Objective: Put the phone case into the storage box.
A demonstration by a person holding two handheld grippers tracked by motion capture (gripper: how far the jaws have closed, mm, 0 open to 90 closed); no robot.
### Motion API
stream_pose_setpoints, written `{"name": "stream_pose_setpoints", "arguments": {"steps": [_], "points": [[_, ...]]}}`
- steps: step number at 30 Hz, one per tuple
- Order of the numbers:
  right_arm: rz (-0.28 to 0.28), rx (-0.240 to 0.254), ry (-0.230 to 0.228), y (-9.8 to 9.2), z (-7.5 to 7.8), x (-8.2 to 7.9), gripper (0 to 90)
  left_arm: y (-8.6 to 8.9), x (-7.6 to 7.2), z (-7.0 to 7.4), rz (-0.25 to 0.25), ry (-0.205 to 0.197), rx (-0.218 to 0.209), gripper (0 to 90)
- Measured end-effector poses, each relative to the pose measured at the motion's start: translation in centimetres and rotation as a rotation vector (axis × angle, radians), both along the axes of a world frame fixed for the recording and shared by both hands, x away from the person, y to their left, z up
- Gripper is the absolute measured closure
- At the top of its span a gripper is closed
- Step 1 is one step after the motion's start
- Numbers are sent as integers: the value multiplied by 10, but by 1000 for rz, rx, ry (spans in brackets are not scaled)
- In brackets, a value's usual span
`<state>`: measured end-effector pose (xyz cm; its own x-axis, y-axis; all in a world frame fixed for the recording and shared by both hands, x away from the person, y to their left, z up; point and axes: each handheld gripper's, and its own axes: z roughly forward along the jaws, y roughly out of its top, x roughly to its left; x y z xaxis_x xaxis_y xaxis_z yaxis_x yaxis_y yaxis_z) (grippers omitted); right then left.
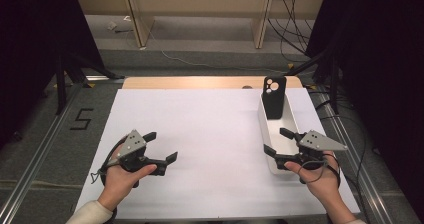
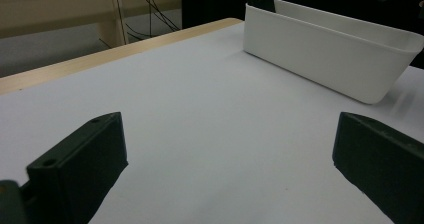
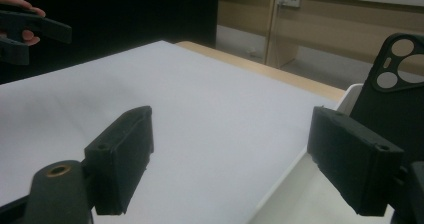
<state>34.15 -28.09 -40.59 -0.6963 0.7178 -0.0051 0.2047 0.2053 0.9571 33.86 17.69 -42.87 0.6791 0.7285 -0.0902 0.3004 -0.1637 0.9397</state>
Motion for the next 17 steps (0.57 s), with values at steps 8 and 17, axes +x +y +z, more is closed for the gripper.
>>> {"name": "stream_pose_setpoints", "arguments": {"steps": [8,17], "points": [[0,-2,-1,0,0,0,195,0,0,0,2,3,-5,5],[-2,2,1,0,-1,0,185,-1,1,0,2,3,-5,5]]}}
